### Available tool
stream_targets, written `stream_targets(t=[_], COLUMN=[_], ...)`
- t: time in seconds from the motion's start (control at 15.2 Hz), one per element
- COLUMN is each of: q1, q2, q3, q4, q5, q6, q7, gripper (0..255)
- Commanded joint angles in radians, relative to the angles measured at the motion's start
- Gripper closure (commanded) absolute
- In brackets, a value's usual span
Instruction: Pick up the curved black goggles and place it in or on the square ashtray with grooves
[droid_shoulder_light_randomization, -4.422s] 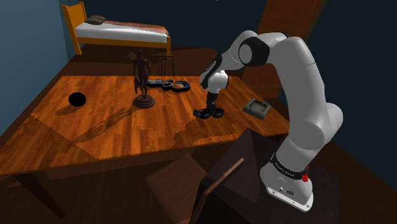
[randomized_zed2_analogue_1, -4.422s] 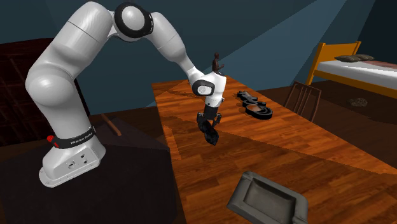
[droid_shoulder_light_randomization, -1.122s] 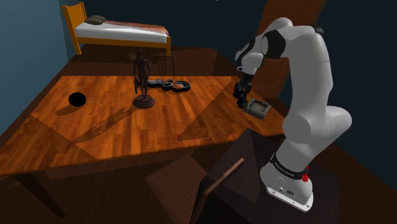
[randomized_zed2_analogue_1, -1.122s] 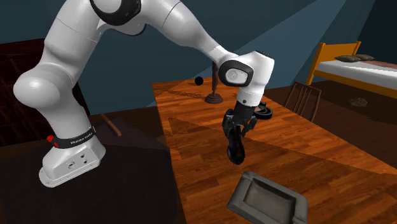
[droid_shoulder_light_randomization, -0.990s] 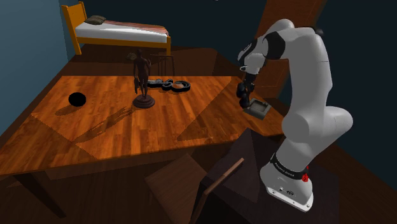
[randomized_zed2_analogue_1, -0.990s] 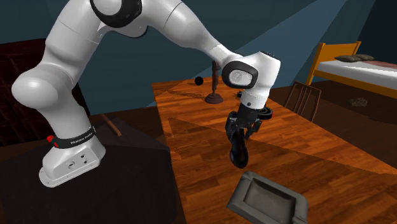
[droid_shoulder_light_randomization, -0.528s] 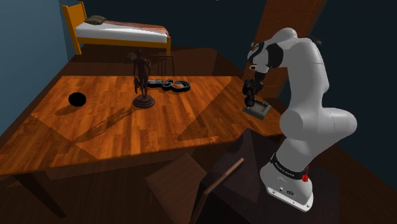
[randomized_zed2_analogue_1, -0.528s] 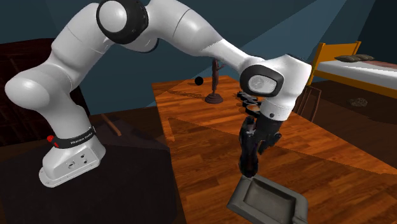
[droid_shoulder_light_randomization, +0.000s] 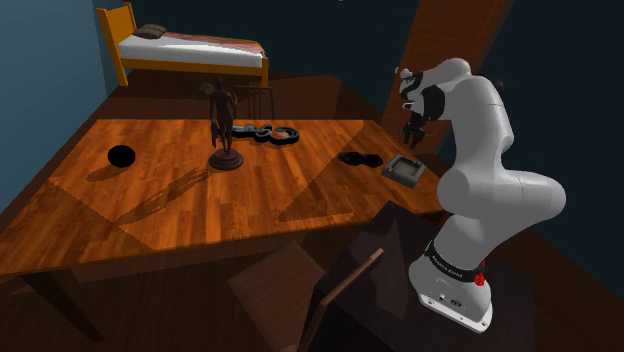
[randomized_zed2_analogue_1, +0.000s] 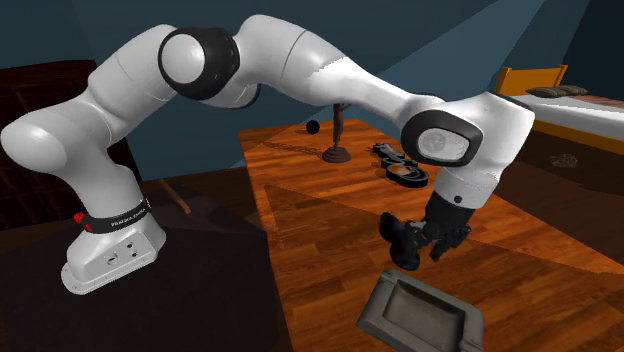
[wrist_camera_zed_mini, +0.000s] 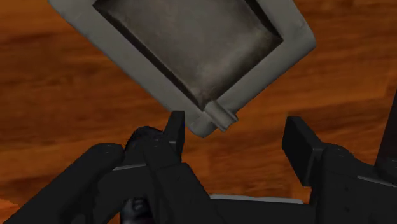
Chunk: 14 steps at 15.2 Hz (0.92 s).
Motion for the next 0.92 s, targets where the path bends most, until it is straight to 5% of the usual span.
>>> stream_targets(t=[0.0, 0.46, 0.86], q1=[0.031, 0.151, 0.23], q2=[0.002, 0.045, 0.139], q3=[0.003, 0.016, 0.028], q4=[-0.023, -0.054, 0.021], q5=[-0.001, -0.009, -0.018], q6=[0.031, 0.135, 0.178], q7=[0.021, 0.126, 0.229], gripper=[0, 0, 0])
